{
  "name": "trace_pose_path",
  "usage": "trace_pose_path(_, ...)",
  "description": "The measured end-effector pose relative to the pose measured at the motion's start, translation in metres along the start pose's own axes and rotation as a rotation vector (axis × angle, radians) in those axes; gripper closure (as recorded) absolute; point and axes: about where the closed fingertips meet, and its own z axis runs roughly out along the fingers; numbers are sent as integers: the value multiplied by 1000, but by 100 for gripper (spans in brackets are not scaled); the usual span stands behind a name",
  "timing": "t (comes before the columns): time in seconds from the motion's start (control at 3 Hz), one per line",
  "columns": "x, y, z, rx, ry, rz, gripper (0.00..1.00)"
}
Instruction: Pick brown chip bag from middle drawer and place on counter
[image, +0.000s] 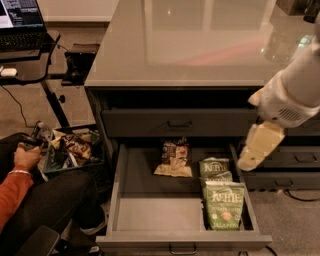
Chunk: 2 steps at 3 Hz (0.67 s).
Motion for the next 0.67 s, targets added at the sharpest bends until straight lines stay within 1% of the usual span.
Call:
trace_pose_path(0.33, 11, -16, 65, -28, -40, 35, 0)
trace_pose_path(0.67, 18, -33, 105, -54, -30, 32, 0)
